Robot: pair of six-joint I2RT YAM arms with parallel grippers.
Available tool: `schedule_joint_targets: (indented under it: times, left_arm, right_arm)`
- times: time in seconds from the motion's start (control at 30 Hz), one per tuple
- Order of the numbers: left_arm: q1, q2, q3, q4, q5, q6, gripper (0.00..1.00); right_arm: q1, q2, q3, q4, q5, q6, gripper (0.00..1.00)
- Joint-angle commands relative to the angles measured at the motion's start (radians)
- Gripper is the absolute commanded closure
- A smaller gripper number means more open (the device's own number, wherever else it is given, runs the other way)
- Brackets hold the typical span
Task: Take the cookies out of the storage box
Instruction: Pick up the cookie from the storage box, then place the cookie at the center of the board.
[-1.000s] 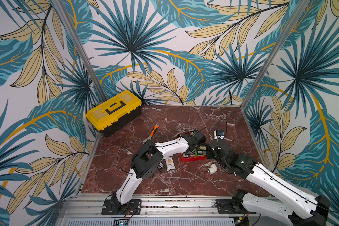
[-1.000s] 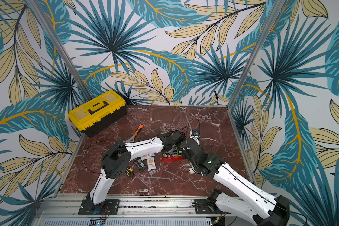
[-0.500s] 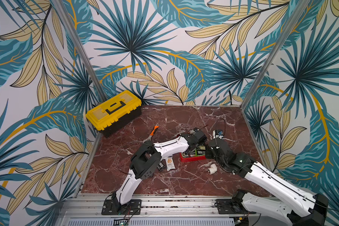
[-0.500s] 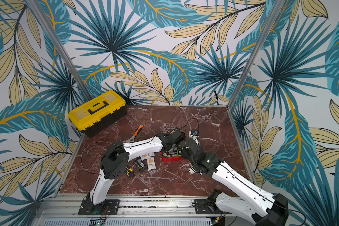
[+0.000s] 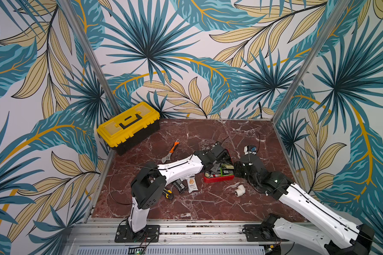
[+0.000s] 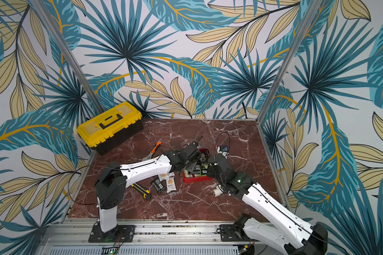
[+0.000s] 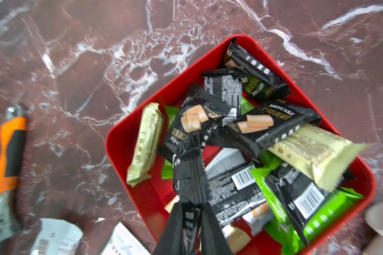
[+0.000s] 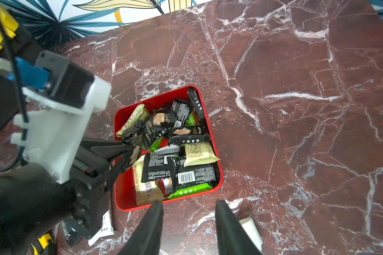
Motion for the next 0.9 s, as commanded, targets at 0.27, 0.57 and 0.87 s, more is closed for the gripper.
schedule_joint_targets:
  times: [0.27, 0.57, 0.87]
  left_arm:
    - [0.112, -0.240, -0.253, 0.257, 0.292, -0.167, 0.83]
    - [0.279, -0.462, -0.488, 0.326, 0.365, -0.288, 0.83]
    - [0.403, -0.310, -0.472, 0.420, 0.539, -0.342, 0.83]
  right_arm:
    - [-0.057, -0.014, -0.024, 0.030, -0.134, 0.030, 0.57]
    - [-0.060, 0.007, -0.034, 0.061, -0.165, 0.035, 0.57]
    - [-0.061, 0.026, -0.034, 0.072, -0.184, 0.030, 0.57]
